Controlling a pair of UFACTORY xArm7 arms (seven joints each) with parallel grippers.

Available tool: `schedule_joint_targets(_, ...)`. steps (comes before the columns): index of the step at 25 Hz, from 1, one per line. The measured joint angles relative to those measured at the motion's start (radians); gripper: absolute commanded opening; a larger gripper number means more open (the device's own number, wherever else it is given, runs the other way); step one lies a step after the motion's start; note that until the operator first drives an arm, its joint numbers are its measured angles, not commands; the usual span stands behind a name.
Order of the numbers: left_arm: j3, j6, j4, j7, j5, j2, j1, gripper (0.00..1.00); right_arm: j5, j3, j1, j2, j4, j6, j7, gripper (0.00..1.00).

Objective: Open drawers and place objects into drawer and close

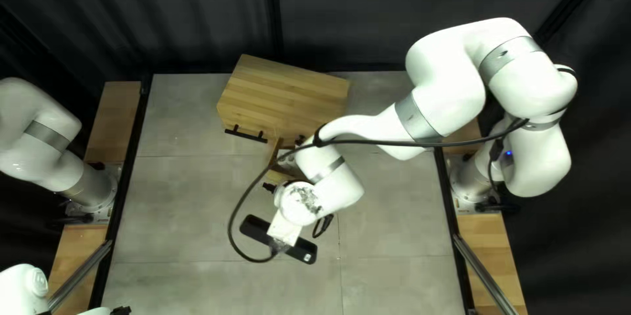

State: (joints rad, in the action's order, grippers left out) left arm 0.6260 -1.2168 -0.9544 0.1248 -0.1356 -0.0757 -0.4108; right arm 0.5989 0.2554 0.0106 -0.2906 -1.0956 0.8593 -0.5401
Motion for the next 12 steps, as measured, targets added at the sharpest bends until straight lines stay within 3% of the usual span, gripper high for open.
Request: schedule_joint_targets(12,0.000,0.000,0.000,0.000,0.000,0.000,0.000,1.00,-0.067,0.000,0.000,-0.142,-0.210,0.169,-0.083,1.00)
